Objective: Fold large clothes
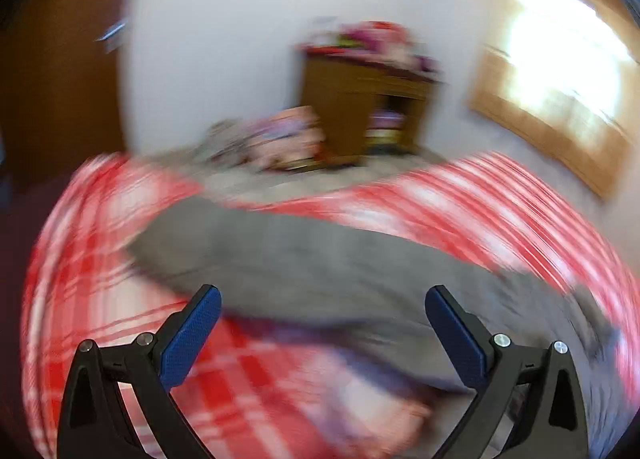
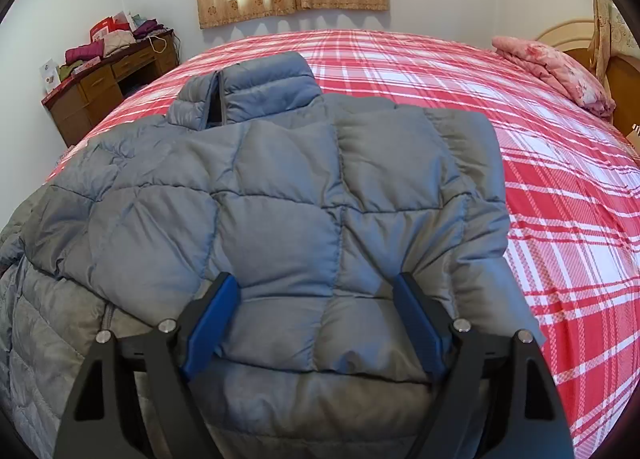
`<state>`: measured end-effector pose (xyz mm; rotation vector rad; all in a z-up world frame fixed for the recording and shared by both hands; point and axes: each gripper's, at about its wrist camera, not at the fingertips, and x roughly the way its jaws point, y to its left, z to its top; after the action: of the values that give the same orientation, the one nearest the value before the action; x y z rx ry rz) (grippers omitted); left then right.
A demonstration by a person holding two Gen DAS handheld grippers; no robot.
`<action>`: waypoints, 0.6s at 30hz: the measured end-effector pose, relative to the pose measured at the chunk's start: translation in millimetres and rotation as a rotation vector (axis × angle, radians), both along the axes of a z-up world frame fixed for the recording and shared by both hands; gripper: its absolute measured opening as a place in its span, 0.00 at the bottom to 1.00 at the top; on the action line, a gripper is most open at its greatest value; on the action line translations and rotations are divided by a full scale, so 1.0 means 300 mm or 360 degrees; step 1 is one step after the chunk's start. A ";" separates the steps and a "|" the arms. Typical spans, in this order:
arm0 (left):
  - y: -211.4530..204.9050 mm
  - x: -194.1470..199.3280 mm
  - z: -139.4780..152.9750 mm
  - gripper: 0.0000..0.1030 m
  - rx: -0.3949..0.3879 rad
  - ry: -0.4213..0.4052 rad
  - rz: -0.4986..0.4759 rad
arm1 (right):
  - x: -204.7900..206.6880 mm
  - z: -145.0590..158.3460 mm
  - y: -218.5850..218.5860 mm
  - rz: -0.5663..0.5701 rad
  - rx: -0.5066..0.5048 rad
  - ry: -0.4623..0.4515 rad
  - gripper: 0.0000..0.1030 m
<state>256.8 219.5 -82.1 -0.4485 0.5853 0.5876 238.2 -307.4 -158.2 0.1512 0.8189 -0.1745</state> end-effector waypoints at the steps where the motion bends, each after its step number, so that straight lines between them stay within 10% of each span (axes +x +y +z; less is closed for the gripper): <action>1: 0.056 -0.027 -0.017 0.99 -0.0083 -0.0011 0.0088 | 0.000 0.000 0.000 0.0001 -0.0001 0.0001 0.80; 7: 0.292 -0.041 -0.158 0.99 -0.0525 -0.0029 0.0421 | 0.002 -0.001 0.001 -0.0002 -0.0007 0.0004 0.81; 13: 0.312 0.067 -0.199 0.99 -0.0432 0.0101 0.0359 | 0.005 -0.003 0.002 -0.0002 -0.0007 0.0007 0.82; 18: 0.286 0.096 -0.203 0.38 -0.0257 0.0128 0.0276 | 0.005 -0.002 0.002 -0.0002 -0.0006 0.0007 0.82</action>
<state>285.4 305.4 -143.1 -0.6346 0.6780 0.7292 239.6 -306.8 -158.8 0.1479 0.8226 -0.1774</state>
